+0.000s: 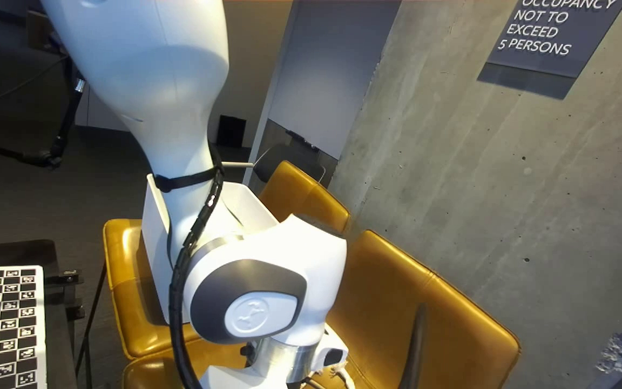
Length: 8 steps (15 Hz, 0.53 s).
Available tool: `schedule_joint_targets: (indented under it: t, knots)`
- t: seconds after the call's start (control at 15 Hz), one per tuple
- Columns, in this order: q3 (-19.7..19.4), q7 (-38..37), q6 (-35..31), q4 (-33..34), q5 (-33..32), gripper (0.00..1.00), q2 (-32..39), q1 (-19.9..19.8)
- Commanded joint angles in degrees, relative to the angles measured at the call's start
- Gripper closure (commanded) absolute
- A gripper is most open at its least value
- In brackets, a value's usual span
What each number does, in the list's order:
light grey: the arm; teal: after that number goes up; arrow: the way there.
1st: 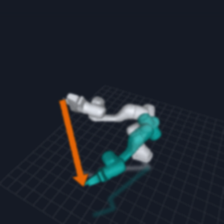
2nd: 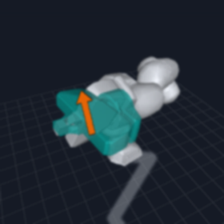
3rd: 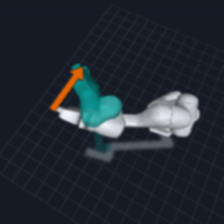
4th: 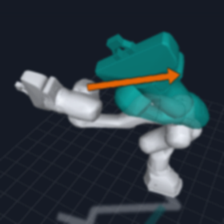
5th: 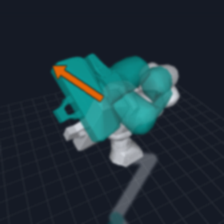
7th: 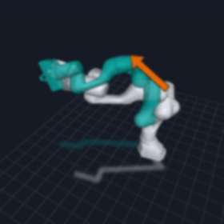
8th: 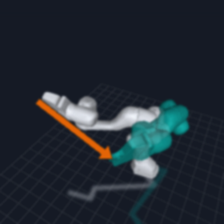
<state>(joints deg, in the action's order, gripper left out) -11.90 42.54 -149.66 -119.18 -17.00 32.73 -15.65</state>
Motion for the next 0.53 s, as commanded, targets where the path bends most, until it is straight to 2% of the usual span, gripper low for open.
schedule_joint_targets:
  t: [0.0, 0.47]
  knots:
    - [1.7, 0.1, -3.3, -3.1, -1.2, 0.0, -2.0, -0.9]
    - [2.1, 0.0, -3.2, -1.0, -1.5, 0.0, -0.3, -0.9]
